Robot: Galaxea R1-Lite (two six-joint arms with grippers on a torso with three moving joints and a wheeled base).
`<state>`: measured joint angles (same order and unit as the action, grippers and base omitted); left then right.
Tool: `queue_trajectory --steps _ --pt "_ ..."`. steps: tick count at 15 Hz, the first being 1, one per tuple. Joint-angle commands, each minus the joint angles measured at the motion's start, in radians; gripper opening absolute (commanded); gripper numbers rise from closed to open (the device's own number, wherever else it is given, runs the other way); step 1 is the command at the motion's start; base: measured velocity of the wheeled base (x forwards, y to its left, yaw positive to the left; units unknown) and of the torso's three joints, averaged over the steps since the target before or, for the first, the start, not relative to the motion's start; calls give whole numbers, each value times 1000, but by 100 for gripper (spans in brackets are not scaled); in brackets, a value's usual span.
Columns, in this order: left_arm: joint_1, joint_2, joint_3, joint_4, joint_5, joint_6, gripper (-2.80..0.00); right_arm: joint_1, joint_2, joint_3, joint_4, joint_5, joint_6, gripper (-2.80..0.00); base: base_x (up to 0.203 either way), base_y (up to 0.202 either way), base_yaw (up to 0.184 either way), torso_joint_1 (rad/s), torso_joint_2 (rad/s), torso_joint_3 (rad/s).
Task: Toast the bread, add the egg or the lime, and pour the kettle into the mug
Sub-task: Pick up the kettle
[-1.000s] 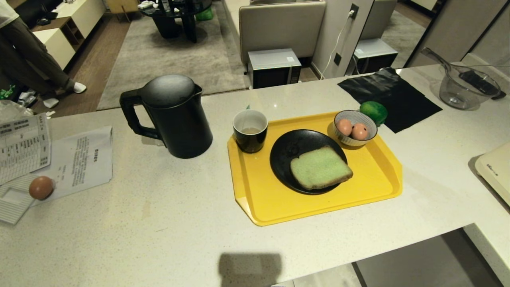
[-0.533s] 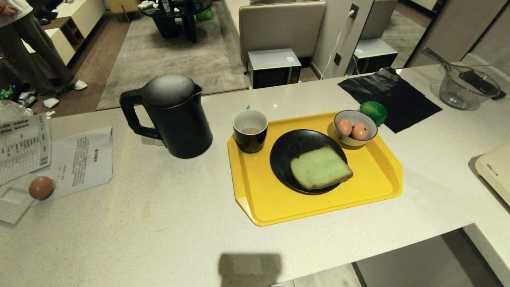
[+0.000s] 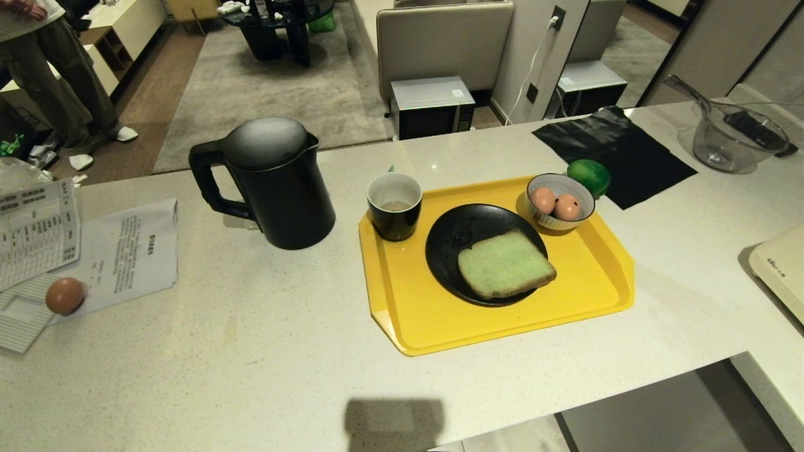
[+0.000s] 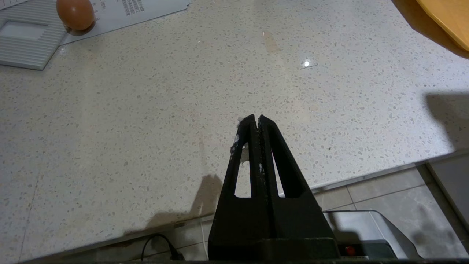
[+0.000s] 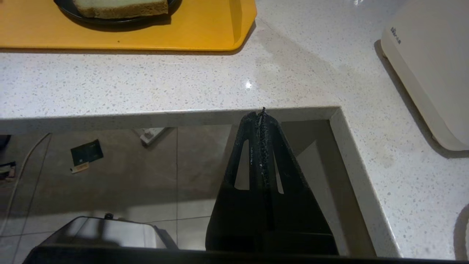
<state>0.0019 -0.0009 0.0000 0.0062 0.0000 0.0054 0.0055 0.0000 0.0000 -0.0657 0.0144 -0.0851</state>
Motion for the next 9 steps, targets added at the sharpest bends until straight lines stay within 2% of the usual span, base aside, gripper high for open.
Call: queue_trajectory --steps 1,9 --pt "1 -1 1 0 0 1 -280 1 3 18 13 -5 44 -280 0 0 0 0 0 0" --pt "1 -1 1 0 -2 1 -280 1 3 26 1 -8 62 -280 0 0 0 0 0 0"
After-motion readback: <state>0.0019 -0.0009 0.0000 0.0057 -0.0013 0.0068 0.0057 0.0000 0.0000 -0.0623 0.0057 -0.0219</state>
